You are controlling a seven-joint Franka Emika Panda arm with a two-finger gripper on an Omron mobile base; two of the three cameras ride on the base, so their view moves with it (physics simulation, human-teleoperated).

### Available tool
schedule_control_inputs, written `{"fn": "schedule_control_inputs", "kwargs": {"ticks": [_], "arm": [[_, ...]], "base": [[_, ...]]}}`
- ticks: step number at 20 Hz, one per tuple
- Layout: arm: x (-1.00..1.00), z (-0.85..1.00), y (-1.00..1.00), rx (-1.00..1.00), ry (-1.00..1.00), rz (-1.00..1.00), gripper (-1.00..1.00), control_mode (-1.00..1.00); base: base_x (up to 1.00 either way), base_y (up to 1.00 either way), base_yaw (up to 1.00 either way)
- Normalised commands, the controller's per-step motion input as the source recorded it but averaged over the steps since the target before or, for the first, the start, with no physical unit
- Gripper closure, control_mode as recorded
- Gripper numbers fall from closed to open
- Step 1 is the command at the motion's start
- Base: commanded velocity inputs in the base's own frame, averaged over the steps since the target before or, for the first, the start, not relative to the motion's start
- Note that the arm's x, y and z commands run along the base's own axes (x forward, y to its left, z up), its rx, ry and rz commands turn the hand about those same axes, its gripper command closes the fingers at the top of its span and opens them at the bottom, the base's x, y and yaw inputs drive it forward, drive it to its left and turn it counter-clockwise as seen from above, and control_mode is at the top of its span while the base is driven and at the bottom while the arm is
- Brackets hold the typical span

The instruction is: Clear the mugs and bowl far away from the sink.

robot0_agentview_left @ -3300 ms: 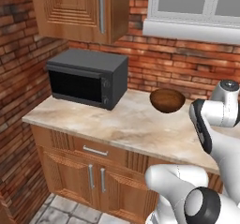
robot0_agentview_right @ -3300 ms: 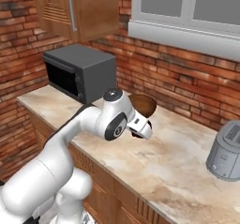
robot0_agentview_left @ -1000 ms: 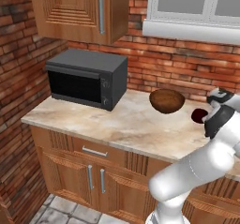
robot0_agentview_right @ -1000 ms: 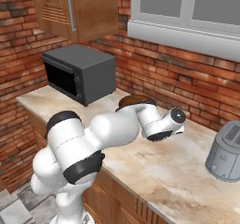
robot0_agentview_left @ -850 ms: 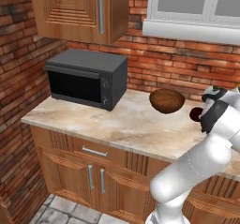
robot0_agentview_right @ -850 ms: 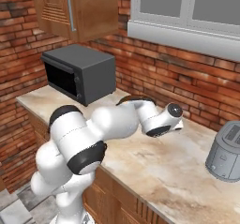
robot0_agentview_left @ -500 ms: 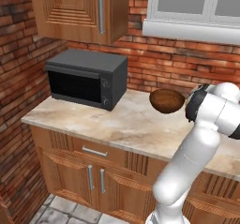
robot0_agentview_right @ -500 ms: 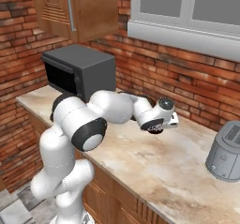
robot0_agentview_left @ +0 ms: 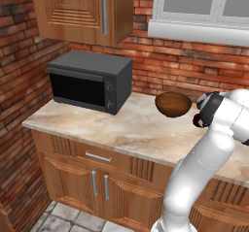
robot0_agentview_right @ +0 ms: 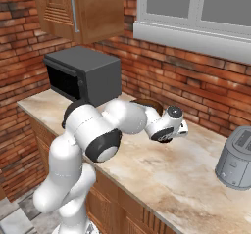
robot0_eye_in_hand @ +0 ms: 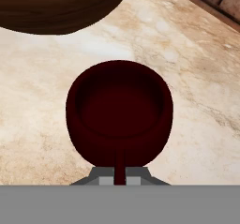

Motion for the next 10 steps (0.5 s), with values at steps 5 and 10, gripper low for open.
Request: {"fn": "schedule_control_inputs", "kwargs": {"ticks": [5, 10], "arm": [[0.02, 0.0, 0.03, 0.0, 0.0, 0.0, -1.0, -1.0], [0.01, -0.01, 0.0, 0.0, 0.0, 0.0, -1.0, -1.0]], "base": [[0.0, 0.0, 0.0], [0.0, 0.0, 0.0]]}}
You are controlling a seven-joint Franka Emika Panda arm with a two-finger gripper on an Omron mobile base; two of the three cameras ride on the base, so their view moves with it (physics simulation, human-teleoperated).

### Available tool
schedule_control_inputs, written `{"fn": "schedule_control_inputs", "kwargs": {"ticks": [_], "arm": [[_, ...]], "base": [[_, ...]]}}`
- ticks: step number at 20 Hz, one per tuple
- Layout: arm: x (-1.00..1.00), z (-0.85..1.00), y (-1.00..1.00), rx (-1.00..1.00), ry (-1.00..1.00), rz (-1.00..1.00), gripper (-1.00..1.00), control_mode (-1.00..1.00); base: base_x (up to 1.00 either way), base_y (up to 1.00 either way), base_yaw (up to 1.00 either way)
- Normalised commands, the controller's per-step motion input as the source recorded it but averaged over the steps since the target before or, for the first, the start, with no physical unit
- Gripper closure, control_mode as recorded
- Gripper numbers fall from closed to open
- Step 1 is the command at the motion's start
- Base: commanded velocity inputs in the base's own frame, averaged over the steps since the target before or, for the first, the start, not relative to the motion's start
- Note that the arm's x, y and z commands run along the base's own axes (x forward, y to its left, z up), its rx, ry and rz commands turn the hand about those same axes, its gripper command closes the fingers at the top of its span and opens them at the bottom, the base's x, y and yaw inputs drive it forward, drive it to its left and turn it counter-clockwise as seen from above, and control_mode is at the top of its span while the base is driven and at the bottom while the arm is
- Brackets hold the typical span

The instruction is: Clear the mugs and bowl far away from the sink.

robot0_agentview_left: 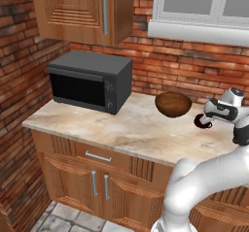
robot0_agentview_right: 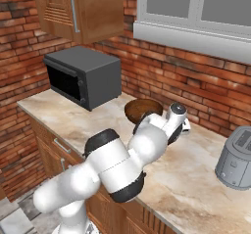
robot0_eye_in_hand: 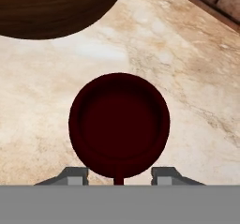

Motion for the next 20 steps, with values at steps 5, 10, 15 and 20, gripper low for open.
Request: {"fn": "schedule_control_inputs", "kwargs": {"ticks": [5, 10, 15, 20], "arm": [[0.0, -0.09, 0.0, 0.0, 0.0, 0.0, -1.0, -1.0], [0.0, 0.01, 0.0, 0.0, 0.0, 0.0, -1.0, -1.0], [-0.17, 0.4, 0.07, -0.12, 0.0, -0.06, -1.0, -1.0], [-0.58, 0.2, 0.29, -0.16, 0.01, -0.2, -1.0, -1.0]], "base": [[0.0, 0.0, 0.0], [0.0, 0.0, 0.0], [0.0, 0.0, 0.0], [0.0, 0.0, 0.0]]}}
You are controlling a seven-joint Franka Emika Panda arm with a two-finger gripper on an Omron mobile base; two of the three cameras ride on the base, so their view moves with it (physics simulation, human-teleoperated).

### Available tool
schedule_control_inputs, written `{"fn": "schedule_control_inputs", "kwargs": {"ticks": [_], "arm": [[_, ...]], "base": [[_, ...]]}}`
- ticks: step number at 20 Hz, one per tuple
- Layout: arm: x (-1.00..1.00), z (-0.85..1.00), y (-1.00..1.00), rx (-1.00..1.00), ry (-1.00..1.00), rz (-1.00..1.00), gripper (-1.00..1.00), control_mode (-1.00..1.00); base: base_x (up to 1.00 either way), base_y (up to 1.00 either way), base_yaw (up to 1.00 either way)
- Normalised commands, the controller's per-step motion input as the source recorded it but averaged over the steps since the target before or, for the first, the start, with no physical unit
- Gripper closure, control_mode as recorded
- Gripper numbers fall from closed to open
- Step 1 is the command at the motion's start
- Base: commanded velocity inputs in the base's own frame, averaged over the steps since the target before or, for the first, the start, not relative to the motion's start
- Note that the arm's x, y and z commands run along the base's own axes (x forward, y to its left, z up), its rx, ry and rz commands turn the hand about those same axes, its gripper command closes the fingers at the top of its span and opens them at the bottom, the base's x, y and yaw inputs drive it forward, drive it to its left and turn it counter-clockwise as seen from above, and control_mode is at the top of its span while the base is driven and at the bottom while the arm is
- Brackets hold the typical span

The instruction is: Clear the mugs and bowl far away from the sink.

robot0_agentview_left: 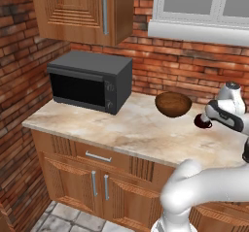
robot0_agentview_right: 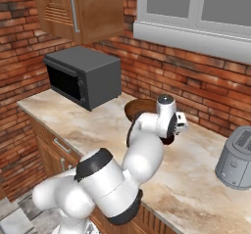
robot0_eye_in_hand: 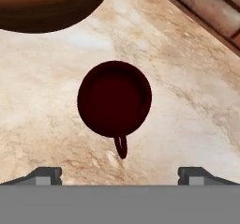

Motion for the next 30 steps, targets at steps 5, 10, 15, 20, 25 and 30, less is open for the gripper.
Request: {"fn": "schedule_control_inputs", "kwargs": {"ticks": [5, 10, 15, 20, 25, 30], "arm": [[-0.94, -0.01, 0.31, -0.06, 0.0, -0.25, -1.0, -1.0], [-1.0, 0.1, 0.29, 0.0, 0.0, -0.27, -1.0, -1.0], [-0.77, 0.43, 0.21, 0.0, 0.0, -0.41, -1.0, -1.0], [-0.37, 0.96, 0.0, 0.0, 0.01, -0.36, -1.0, -1.0], [-0.29, 0.29, 0.01, 0.05, 0.01, -0.21, -1.0, -1.0], [-0.09, 0.0, -0.04, 0.29, -0.01, 0.07, -1.0, -1.0]], "base": [[0.0, 0.0, 0.0], [0.0, 0.0, 0.0], [0.0, 0.0, 0.0], [0.0, 0.0, 0.0], [0.0, 0.0, 0.0], [0.0, 0.0, 0.0]]}}
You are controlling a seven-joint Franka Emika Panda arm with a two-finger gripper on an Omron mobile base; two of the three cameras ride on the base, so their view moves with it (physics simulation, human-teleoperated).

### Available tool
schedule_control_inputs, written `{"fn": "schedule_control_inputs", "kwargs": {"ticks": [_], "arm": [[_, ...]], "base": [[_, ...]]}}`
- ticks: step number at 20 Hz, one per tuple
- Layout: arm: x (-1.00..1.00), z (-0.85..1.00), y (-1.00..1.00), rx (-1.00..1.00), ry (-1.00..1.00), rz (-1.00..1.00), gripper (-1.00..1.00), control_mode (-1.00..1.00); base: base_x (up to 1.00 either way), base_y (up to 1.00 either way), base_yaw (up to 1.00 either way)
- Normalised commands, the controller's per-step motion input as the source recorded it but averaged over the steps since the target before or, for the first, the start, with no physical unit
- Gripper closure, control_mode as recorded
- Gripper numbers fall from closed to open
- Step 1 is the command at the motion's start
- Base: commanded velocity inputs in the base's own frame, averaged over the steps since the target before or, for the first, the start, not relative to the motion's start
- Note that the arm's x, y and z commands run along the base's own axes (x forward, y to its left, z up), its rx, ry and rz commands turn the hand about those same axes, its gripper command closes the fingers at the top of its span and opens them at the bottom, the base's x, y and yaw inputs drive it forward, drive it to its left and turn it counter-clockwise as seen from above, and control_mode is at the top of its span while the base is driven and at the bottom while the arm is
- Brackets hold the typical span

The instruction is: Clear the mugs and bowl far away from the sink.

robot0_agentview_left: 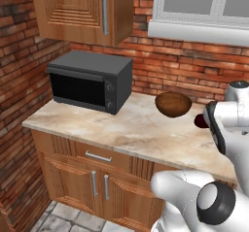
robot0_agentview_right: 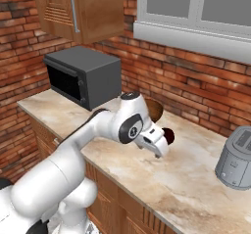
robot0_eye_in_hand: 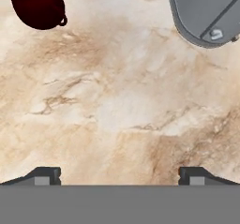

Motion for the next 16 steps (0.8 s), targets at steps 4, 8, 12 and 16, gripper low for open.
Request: {"fn": "schedule_control_inputs", "kwargs": {"ticks": [4, 8, 12, 16], "arm": [[0.0, 0.0, 0.05, 0.37, -0.06, 0.01, -1.0, -1.0], [-0.03, -0.01, 0.24, 0.08, -0.01, 0.01, -1.0, -1.0], [0.0, 0.0, 0.0, 0.0, 0.0, 0.0, -1.0, -1.0], [-0.01, 0.0, 0.0, 0.0, 0.0, -0.01, -1.0, -1.0]], "base": [[0.0, 0.0, 0.0], [0.0, 0.0, 0.0], [0.0, 0.0, 0.0], [0.0, 0.0, 0.0]]}}
